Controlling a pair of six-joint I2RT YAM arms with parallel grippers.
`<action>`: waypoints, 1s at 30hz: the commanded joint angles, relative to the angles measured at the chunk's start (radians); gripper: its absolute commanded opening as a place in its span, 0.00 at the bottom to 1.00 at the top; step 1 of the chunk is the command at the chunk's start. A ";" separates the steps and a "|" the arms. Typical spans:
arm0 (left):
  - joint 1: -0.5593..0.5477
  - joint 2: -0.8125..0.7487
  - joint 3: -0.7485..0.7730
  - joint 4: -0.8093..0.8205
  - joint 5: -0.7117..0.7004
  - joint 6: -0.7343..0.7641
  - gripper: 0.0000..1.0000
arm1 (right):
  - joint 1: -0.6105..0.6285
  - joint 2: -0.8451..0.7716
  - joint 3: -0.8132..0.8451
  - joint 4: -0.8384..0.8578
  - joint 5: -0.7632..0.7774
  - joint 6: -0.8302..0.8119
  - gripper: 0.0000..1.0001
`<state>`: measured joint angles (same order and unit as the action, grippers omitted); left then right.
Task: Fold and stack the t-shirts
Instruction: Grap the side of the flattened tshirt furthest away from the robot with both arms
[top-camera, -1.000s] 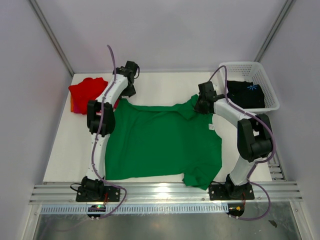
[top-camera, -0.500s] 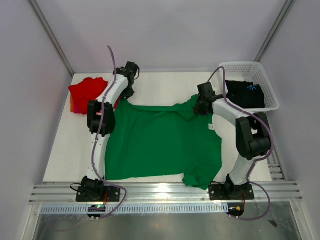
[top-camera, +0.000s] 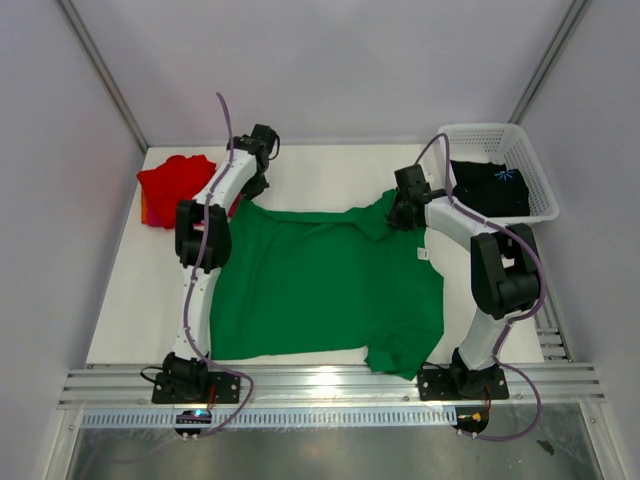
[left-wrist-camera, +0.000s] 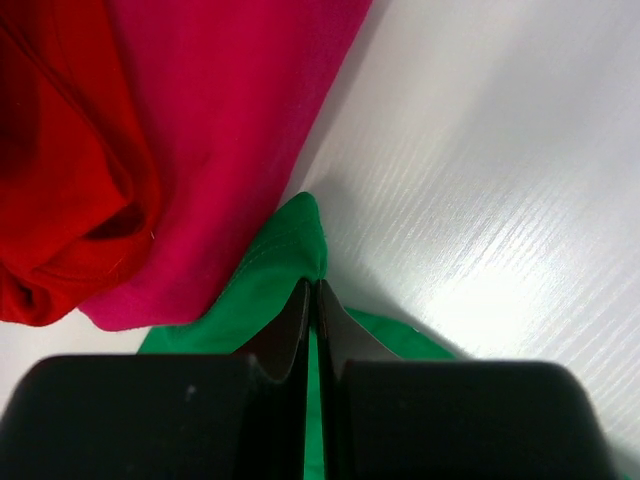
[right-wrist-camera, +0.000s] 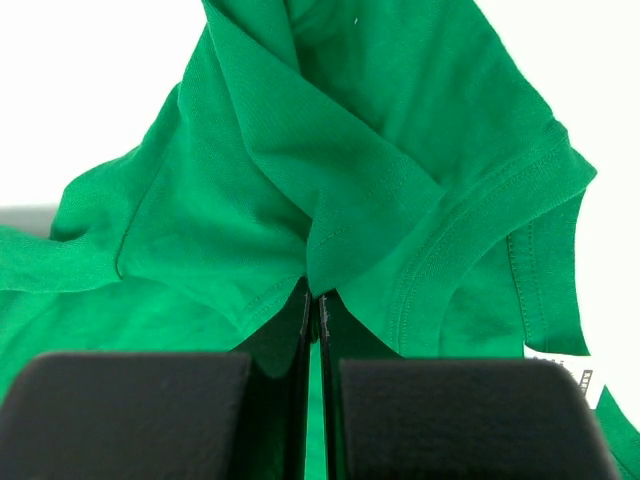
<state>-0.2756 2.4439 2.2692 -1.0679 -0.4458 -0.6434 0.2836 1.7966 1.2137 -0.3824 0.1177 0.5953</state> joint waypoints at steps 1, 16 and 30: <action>-0.001 0.001 0.021 -0.017 -0.027 0.016 0.00 | -0.004 0.000 0.038 0.017 0.020 -0.023 0.03; -0.001 -0.094 0.021 -0.092 -0.100 0.073 0.00 | -0.004 -0.082 0.064 -0.018 0.100 -0.068 0.03; -0.001 -0.301 -0.088 -0.187 -0.087 0.048 0.00 | -0.004 -0.226 0.029 -0.076 0.148 -0.112 0.03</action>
<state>-0.2756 2.2459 2.2173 -1.2201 -0.5224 -0.5774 0.2836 1.6344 1.2366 -0.4461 0.2226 0.5022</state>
